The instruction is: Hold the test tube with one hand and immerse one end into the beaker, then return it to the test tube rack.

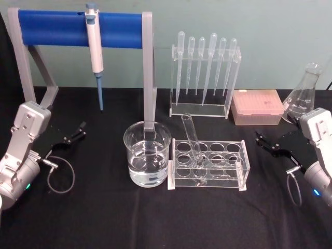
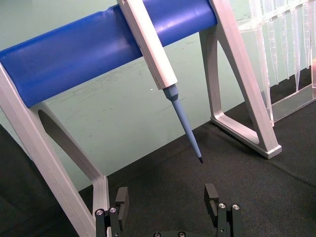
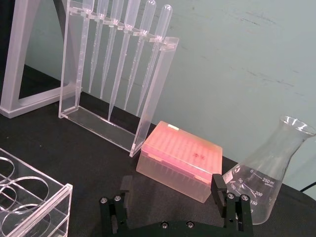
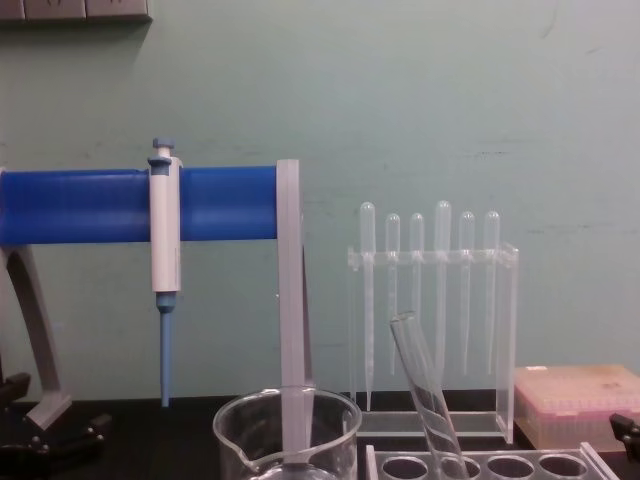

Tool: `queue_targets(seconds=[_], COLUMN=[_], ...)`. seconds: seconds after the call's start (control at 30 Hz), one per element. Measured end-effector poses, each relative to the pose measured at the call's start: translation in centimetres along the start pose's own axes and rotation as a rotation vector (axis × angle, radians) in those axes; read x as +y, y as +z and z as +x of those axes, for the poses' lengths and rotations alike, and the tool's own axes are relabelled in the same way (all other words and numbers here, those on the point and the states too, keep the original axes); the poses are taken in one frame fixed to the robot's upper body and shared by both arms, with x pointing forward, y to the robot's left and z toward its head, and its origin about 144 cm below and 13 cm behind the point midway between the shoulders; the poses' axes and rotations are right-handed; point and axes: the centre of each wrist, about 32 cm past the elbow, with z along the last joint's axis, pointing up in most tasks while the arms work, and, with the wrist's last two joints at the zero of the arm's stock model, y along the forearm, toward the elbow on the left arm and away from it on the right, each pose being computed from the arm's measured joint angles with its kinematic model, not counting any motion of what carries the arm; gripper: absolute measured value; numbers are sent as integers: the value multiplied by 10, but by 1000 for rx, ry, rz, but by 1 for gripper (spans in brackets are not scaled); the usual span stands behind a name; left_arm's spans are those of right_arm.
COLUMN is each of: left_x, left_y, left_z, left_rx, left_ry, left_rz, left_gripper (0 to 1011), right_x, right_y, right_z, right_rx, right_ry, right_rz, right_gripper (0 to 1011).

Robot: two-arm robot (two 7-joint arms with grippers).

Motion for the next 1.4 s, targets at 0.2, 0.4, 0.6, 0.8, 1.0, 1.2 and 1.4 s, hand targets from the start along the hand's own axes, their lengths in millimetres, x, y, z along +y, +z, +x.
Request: queue_targets(seconds=[0.2, 0.4, 0.6, 0.8, 1.0, 1.2, 1.4], left_x=[0, 0, 0, 0, 0, 0, 0], left_y=[0, 0, 0, 0, 0, 0, 0], left_z=[0, 0, 0, 0, 0, 0, 0], left_rx=[0, 0, 0, 0, 0, 0, 0], left_ry=[0, 0, 0, 0, 0, 0, 0], left_rz=[0, 0, 0, 0, 0, 0, 0], left_gripper=[1000, 1000, 1000, 1000, 1000, 1000, 1000], right_x=[0, 0, 0, 0, -2, -25, -56], right_y=[0, 0, 0, 0, 1, 11, 37], right_z=[0, 0, 0, 0, 0, -4, -16], right_rx=[0, 0, 0, 0, -2, -21, -21], right_ry=[0, 0, 0, 0, 1, 1, 37], right_rz=[0, 0, 0, 0, 4, 26, 71], right_gripper=[1002, 1002, 1002, 1002, 1002, 1002, 1002])
